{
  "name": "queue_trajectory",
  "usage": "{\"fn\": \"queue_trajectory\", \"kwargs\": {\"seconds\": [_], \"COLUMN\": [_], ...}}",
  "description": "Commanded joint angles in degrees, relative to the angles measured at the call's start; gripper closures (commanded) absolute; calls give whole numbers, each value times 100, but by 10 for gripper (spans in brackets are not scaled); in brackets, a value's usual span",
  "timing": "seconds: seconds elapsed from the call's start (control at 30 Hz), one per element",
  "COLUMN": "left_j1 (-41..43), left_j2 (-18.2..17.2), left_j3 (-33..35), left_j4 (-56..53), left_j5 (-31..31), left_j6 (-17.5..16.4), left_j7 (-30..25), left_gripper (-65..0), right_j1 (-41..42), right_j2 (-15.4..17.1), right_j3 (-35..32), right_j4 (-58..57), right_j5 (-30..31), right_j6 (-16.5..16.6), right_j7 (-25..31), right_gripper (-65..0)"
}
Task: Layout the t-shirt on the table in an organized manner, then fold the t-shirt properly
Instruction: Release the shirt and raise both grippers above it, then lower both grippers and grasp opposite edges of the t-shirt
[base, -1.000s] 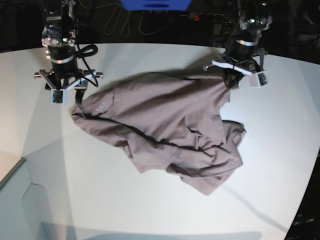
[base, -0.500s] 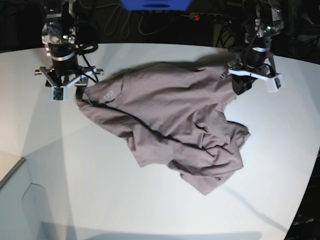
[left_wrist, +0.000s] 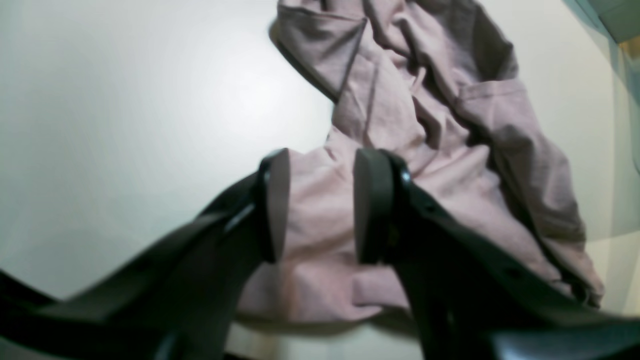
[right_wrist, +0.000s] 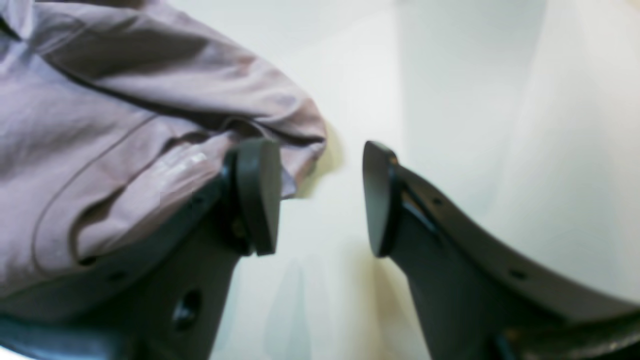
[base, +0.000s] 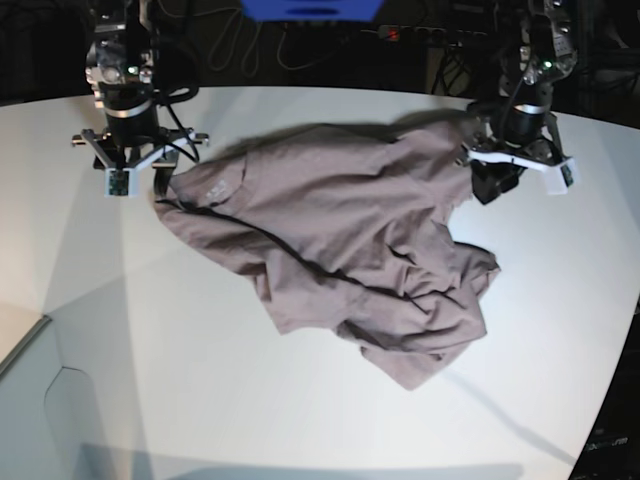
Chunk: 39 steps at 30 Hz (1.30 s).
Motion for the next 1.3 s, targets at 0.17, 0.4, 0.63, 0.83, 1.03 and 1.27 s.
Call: {"fn": "queue_trajectory", "kwargs": {"seconds": [0.17,0.4,0.63,0.83,1.03,1.27], "left_j1": [-41,-6,73,46,-323,-1193], "left_j2": [-316,-272,-272,-316,-325,-334], "left_j3": [-31,-462,-884,-884,-884,-866], "left_j4": [192,210,201,210,166,-309], "left_j5": [-37,-37,-37,-28,25,43], "left_j6": [-47,-47,-47,-47,-47,-30], "left_j7": [-166,-140,-131,-131,-131,-122], "left_gripper": [-426,-489,-489,-490,-490,-490], "right_j1": [102,621,1157,1966,2555,2643], "right_j2": [21,311,302,267,284,293], "right_j3": [-16,-509,-1230,-1599,-1889,-2179], "right_j4": [125,116,81,-306,-1159,-1625], "right_j5": [-10,-10,-27,-27,-27,-27], "right_j6": [39,39,830,971,971,971], "right_j7": [167,123,71,-589,-685,-642], "right_gripper": [-272,-273,-328,-330,-331,-331]}}
